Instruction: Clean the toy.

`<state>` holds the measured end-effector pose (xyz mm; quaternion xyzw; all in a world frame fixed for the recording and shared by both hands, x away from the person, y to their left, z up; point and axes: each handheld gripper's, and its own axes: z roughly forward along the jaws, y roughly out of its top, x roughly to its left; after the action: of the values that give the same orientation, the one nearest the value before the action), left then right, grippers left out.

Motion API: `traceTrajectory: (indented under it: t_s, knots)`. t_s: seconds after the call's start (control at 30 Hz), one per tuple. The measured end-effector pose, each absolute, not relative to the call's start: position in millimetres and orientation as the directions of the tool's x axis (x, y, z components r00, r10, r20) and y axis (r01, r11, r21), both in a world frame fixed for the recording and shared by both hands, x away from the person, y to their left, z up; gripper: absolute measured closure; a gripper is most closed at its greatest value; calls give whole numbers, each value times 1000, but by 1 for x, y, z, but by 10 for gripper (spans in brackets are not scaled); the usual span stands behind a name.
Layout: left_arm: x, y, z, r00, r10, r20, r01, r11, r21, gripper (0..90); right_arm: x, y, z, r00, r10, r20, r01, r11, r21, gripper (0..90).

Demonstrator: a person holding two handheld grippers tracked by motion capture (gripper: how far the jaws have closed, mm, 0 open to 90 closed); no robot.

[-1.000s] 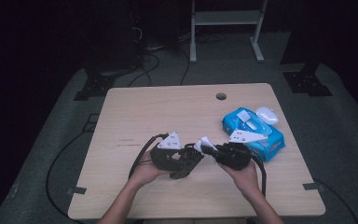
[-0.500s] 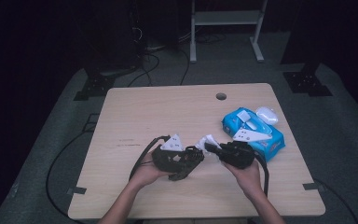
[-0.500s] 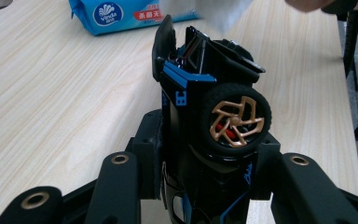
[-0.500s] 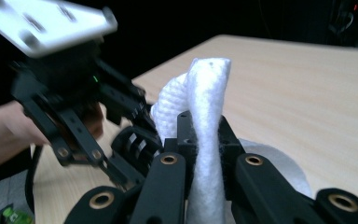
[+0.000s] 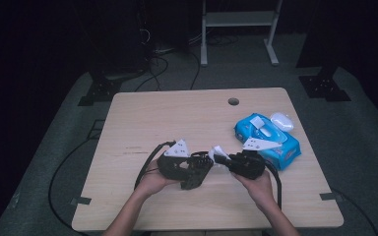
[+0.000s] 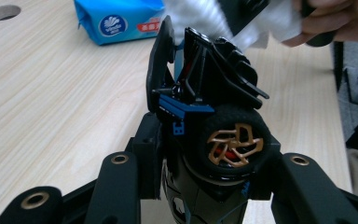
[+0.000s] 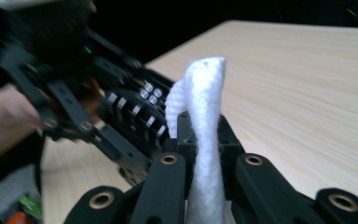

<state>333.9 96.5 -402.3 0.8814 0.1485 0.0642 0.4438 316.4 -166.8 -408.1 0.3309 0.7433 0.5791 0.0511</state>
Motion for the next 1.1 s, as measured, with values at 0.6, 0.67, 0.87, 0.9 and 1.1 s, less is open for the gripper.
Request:
traceTrajectory:
  t_s: [0.6,0.67,0.87,0.9,1.1]
  knots:
    - [333,95,-403,949,314,-18,204,-570,796,572,318,-170,-420,-755,591,285,453,157,877,844]
    - [332,94,-405,948,318,-15,205,-575,792,572,317,-167,-422,-757,595,268,453,183,872,844]
    - [332,95,-404,951,310,-13,198,-575,794,571,313,-168,-406,-778,569,267,407,132,904,844]
    - [332,94,-403,951,309,-13,198,-575,794,571,313,-169,-407,-779,568,267,409,137,902,843]
    - [331,91,-403,951,309,-7,192,-575,796,571,311,-168,-404,-781,566,262,409,147,901,844]
